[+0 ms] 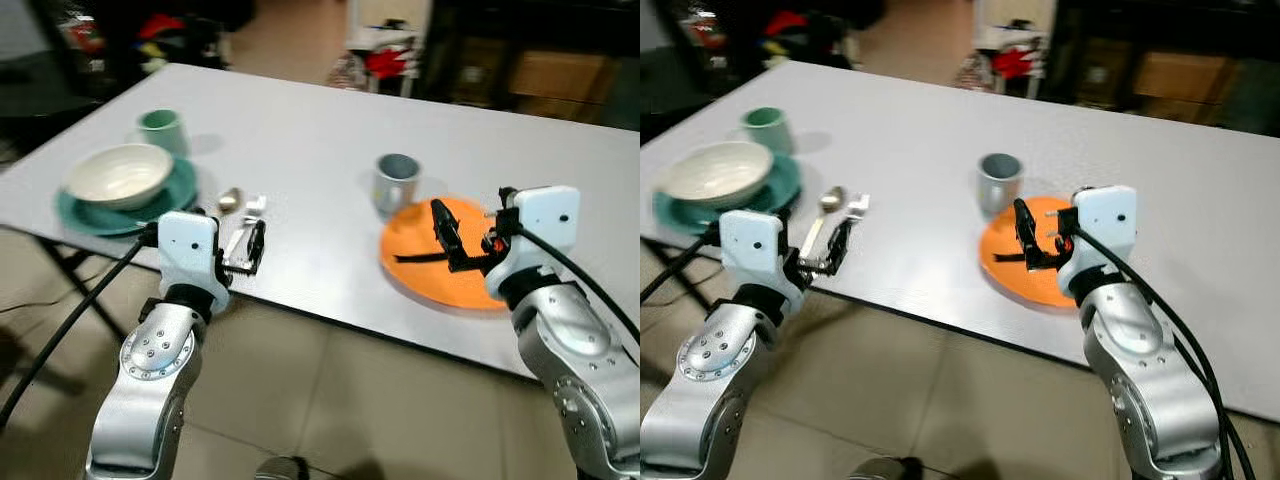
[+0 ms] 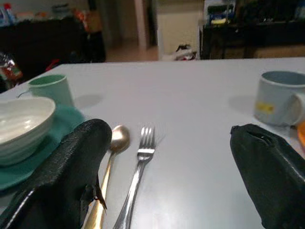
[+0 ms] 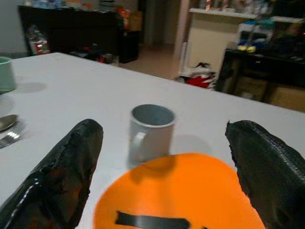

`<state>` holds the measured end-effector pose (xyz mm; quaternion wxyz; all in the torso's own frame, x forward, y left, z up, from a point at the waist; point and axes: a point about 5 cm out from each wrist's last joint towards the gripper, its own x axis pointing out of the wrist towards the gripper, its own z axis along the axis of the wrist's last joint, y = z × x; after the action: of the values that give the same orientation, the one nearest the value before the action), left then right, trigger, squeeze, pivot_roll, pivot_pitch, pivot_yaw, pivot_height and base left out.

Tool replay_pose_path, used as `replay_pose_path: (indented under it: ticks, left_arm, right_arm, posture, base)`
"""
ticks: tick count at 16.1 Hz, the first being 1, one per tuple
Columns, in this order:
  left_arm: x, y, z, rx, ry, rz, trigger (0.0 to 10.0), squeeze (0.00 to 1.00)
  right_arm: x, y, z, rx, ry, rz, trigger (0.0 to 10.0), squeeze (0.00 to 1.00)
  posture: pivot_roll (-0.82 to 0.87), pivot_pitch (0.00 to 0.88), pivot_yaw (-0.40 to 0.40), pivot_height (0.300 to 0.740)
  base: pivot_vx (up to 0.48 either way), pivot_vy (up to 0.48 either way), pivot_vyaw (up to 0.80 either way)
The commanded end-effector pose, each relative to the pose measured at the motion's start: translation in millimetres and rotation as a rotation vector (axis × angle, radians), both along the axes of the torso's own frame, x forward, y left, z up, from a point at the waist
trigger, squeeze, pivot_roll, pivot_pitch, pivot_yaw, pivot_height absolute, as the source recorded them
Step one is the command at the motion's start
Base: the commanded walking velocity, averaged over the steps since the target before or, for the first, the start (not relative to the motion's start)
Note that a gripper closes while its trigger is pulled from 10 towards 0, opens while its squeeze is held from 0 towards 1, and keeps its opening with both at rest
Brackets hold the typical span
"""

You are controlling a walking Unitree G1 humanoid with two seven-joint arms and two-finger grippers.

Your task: Setting the table

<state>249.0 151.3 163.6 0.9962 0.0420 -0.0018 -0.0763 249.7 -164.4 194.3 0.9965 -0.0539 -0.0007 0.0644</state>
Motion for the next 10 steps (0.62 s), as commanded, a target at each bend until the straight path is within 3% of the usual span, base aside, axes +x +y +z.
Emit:
replay_pose_path:
  ticks: [1, 4, 10]
  left_arm:
    - [-2.6, -4.4, 0, -0.002, 0.004, -0.033, 10.0, 0.0]
    - [-3.6, -4.6, 1, -0.016, 0.009, -0.036, 10.0, 0.0]
    - [3.4, -11.0, 0, -0.029, 0.016, -0.037, 10.0, 0.0]
  right_arm:
    - [-2.7, 5.9, 4, 0.003, -0.017, 0.04, 10.0, 1.0]
    - [-2.5, 16.5, 0, 0.019, 0.003, 0.112, 10.0, 1.0]
    - [-1.7, 12.6, -1, -0.028, 0.017, 0.128, 10.0, 1.0]
  posture:
    - [0.07, 0.0, 0.034, 0.74]
    - [0.08, 0.0, 0.024, 0.74]
    - [0.07, 0.0, 0.036, 0.74]
  base:
    - [0.0, 0.0, 0.8]
    - [0.0, 0.0, 0.8]
    - [0.0, 0.0, 0.8]
